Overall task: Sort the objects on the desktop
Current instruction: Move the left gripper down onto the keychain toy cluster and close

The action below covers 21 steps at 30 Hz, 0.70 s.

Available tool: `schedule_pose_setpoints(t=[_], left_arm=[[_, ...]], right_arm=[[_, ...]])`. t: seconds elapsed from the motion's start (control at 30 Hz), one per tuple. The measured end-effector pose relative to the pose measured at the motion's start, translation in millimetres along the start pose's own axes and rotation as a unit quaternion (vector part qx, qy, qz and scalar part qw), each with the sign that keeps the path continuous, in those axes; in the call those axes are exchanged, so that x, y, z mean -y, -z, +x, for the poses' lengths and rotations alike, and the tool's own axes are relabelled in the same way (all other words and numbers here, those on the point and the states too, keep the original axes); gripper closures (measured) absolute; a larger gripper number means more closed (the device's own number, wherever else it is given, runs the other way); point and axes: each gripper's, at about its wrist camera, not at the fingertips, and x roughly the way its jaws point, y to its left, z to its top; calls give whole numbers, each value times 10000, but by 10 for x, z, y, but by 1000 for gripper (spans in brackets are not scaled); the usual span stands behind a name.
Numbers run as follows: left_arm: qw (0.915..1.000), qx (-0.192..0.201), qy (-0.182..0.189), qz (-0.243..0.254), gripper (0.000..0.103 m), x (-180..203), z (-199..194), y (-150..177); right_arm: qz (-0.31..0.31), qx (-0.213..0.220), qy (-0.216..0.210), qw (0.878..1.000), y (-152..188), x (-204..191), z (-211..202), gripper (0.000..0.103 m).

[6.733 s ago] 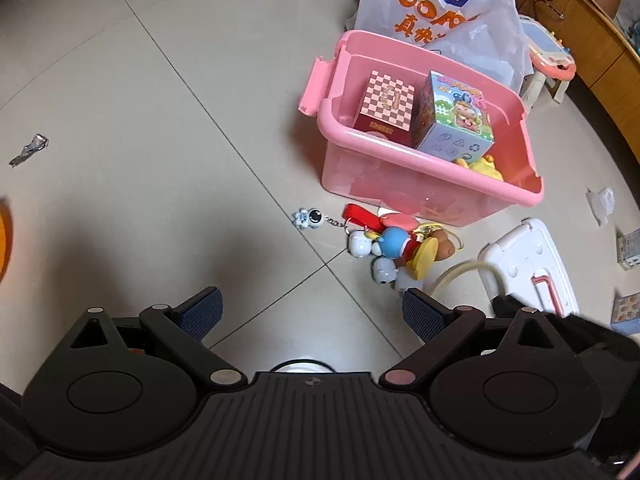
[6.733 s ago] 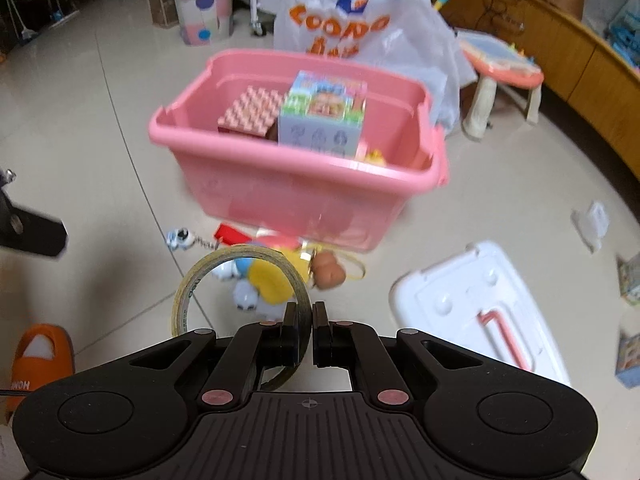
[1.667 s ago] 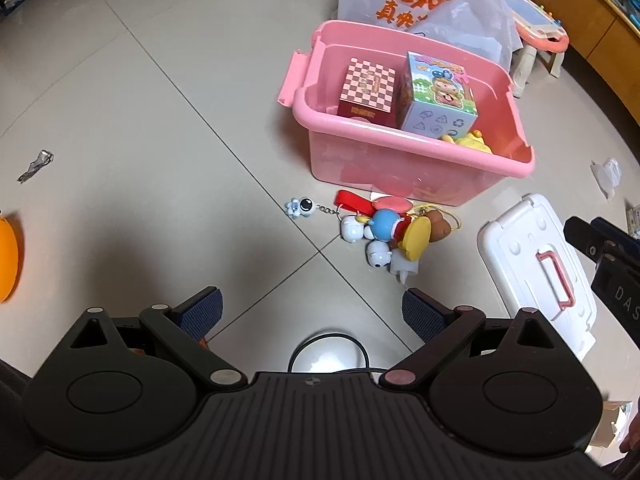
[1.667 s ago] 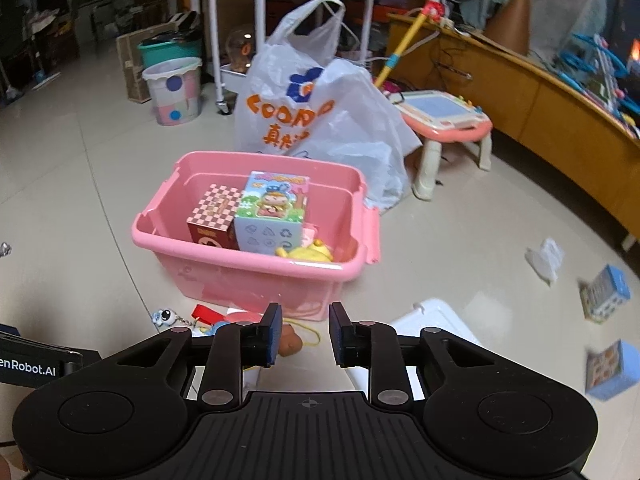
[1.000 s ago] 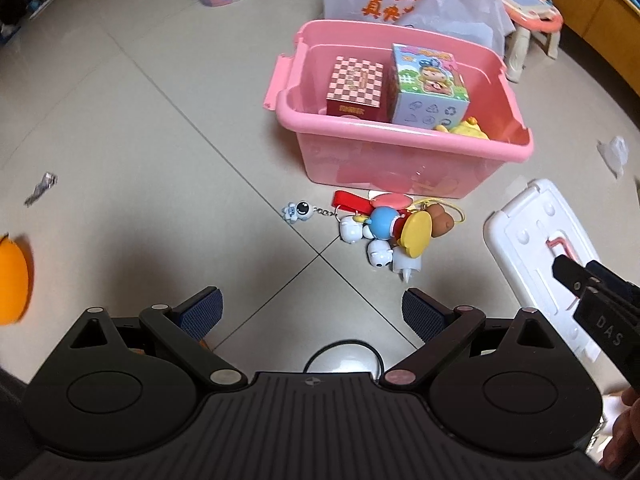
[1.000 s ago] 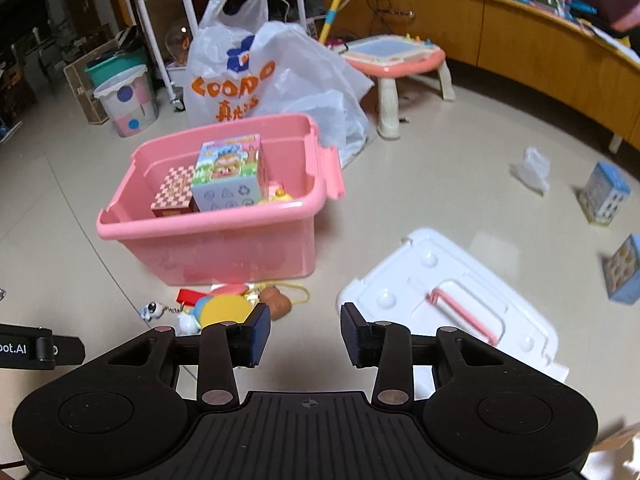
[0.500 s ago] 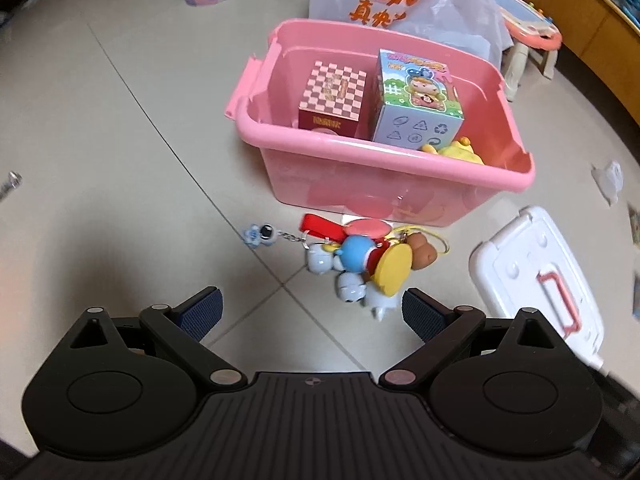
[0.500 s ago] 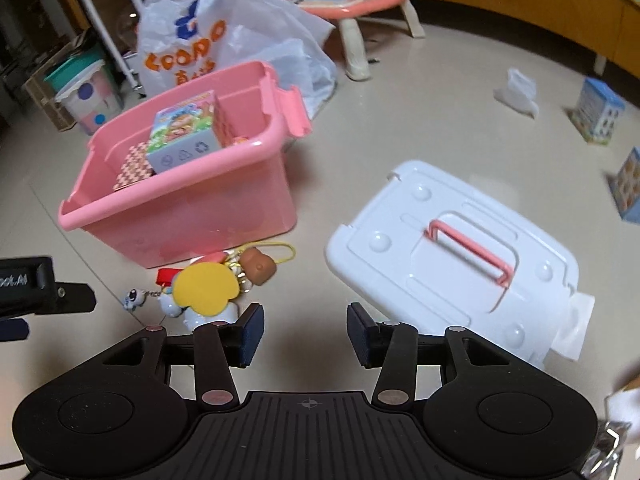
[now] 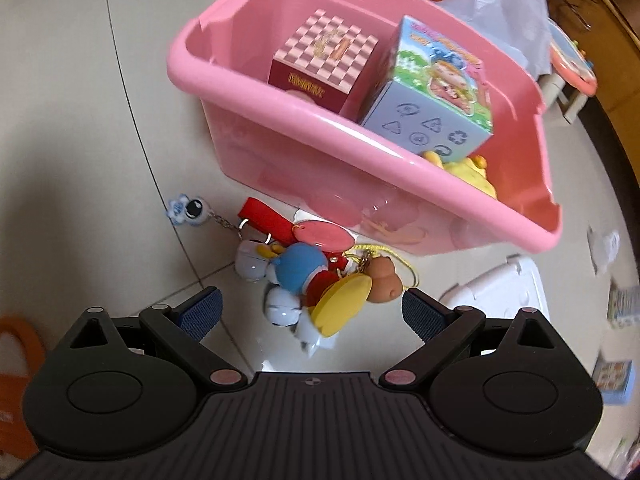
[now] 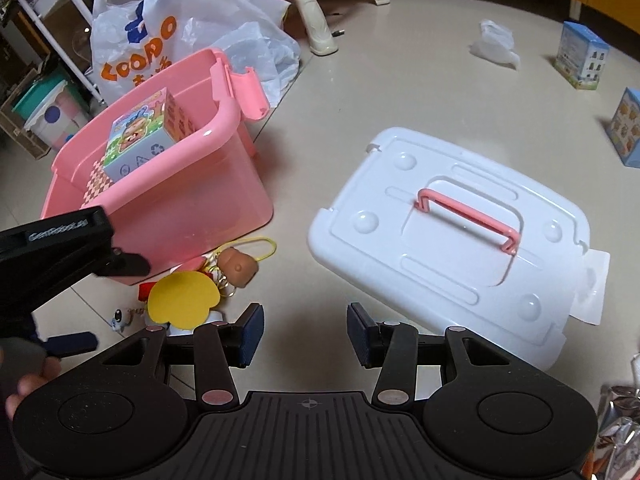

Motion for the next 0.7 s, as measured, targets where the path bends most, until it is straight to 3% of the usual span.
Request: schedule_pose_setpoints(t=[0.4, 0.53, 0.67, 0.7], left_arm=[[9984, -302, -34, -486, 6, -9, 422, 18], [9983, -299, 81, -501, 29, -19, 441, 33], [9980, -295, 195, -517, 36, -30, 460, 49], [9980, -294, 224, -521, 45, -32, 465, 52]], right_arm=[[-25, -200, 31, 9998, 11, -18, 197, 60], [-82, -253, 34, 9996, 19, -41, 232, 60], [-96, -286, 30, 9995, 23, -48, 254, 60], [-92, -295, 30, 9995, 23, -47, 257, 60]])
